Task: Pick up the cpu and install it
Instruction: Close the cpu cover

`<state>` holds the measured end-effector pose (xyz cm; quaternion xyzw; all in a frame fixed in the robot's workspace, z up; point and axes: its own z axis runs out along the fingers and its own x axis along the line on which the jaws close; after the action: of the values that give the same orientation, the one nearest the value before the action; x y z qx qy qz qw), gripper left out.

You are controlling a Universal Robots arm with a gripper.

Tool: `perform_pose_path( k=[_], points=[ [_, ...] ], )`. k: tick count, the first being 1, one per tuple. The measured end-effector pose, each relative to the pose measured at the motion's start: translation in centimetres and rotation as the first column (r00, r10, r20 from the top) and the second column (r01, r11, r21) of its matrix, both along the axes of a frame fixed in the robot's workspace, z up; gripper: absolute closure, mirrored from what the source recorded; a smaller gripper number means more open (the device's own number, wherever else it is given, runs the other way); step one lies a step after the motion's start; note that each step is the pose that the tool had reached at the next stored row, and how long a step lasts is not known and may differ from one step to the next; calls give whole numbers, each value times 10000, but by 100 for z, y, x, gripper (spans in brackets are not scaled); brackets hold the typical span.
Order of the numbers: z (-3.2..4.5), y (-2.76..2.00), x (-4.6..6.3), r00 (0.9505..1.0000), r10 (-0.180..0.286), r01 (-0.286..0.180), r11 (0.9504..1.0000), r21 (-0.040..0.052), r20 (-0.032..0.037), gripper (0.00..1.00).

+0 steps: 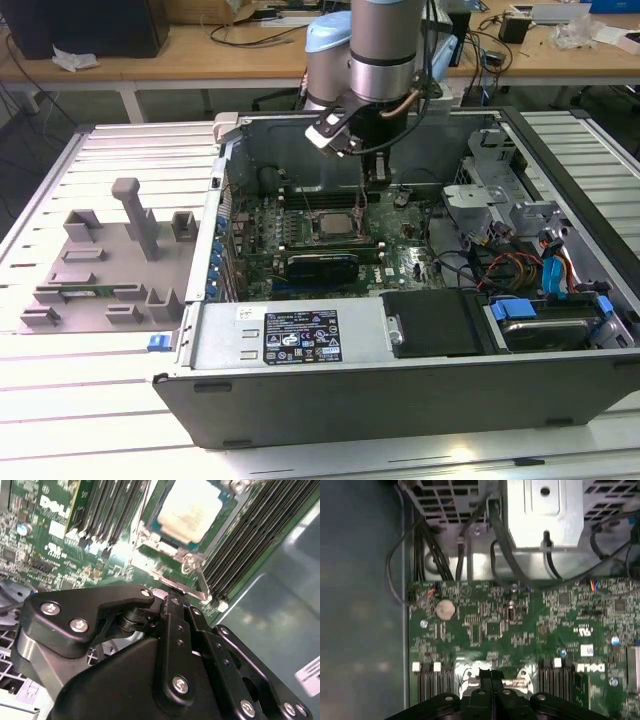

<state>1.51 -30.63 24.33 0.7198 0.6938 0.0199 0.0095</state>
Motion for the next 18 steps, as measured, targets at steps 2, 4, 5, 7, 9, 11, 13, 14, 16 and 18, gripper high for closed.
perform_pose_path(
  k=[2, 4, 5, 7, 9, 11, 13, 14, 16, 18],
  points=[
    [0, 10, -55, 10000, -8, 8, 10000, 0, 0, 89],
    [1, 22, -155, 10000, -21, 21, 10000, -2, -1, 89],
    [1, 22, -170, 10000, -23, 23, 10000, -2, 0, 89],
    [0, 23, -174, 10000, -22, 22, 10000, 0, -1, 89],
    [-10, 22, -173, 9999, -22, 22, 10000, -1, -127, 89],
    [-28, 8, -174, 9991, -22, 22, 10000, -3, -423, 89],
    [-50, -47, -186, 9984, -23, 23, 10000, -2, -571, 89],
    [-57, -61, -197, 9982, -25, 25, 10000, -2, -593, 89],
    [-65, -65, -226, 9982, -23, 23, 10000, -3, -598, 89],
    [-75, -65, -270, 9982, -22, 22, 10000, -2, -599, 89]
  ],
)
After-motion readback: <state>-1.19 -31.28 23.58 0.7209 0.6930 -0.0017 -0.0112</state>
